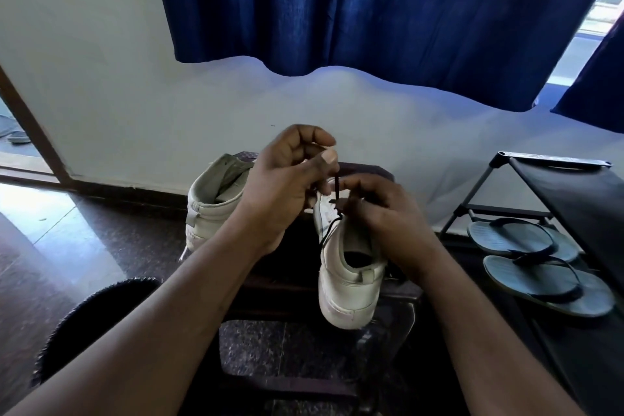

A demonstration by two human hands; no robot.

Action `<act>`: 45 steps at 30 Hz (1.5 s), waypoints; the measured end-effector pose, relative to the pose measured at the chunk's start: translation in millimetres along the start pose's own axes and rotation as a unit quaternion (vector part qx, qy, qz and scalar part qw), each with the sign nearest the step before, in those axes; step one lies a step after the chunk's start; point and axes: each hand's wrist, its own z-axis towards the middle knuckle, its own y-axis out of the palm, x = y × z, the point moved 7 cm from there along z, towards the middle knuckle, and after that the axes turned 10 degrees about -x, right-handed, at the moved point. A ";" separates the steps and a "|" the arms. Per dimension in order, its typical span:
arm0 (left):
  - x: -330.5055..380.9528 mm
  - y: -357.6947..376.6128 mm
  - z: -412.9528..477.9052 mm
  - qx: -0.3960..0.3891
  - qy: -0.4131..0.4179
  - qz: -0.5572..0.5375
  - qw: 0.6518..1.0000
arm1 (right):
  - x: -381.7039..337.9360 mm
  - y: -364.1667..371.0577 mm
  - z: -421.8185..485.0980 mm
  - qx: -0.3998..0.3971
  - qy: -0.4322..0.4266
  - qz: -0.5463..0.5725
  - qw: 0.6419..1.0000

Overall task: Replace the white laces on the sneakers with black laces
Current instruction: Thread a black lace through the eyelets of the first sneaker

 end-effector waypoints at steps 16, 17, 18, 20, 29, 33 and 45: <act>-38.4 13.2 3.5 -0.075 -0.068 0.398 0.912 | 26.6 -84.8 -19.6 0.196 -0.015 0.393 0.898; -38.5 14.2 4.3 -0.079 -0.073 0.381 0.918 | 28.6 -88.1 -20.8 0.203 -0.015 0.394 0.896; -37.9 15.7 4.5 -0.083 -0.080 0.366 0.923 | 29.3 -89.5 -22.0 0.206 -0.017 0.395 0.895; -38.1 19.1 4.0 -0.088 -0.096 0.330 0.935 | 29.1 -91.8 -23.6 0.220 -0.033 0.404 0.887; -40.9 23.5 1.5 -0.090 -0.117 0.213 0.966 | 42.9 -128.9 -40.9 0.362 -0.053 0.414 0.834; -40.9 28.7 1.6 -0.091 -0.119 0.143 0.978 | 58.0 -118.0 -36.2 0.389 0.117 0.135 0.904; -28.5 32.5 0.3 -0.087 -0.086 0.043 0.992 | 12.1 -10.4 -1.5 -0.002 -0.008 0.132 0.991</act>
